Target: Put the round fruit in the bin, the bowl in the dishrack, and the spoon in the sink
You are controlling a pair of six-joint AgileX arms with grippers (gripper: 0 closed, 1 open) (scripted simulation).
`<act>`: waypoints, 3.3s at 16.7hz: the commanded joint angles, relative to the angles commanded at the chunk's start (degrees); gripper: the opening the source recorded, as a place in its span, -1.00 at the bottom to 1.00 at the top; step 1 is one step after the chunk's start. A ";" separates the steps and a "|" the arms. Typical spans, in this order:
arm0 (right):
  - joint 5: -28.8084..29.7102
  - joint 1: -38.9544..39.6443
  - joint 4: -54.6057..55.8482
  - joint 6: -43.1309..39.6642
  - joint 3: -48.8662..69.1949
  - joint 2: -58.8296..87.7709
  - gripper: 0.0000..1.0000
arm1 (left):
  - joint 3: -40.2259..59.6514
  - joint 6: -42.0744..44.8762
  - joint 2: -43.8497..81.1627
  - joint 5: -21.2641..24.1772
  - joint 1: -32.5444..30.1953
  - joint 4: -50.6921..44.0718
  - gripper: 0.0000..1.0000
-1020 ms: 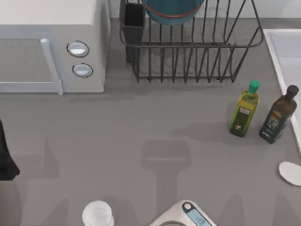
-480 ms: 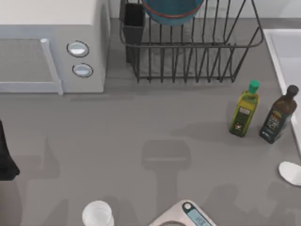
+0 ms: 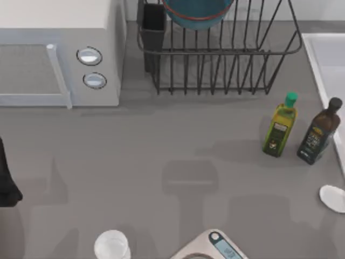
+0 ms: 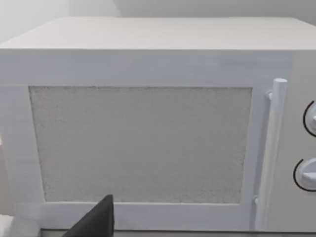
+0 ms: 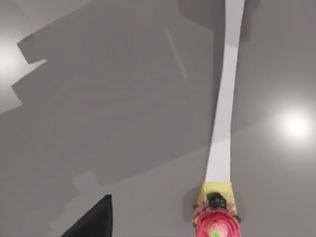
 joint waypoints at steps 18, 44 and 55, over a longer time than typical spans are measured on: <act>-0.01 0.10 26.83 0.30 -14.37 12.46 1.00 | 0.00 0.00 0.00 0.00 0.00 0.00 1.00; -0.52 0.34 20.73 2.54 -12.02 8.47 -1.00 | 0.00 0.00 0.00 0.00 0.00 0.00 1.00; -0.51 0.11 -4.45 2.08 3.38 -0.96 -1.00 | 0.00 0.00 0.00 0.00 0.00 0.00 1.00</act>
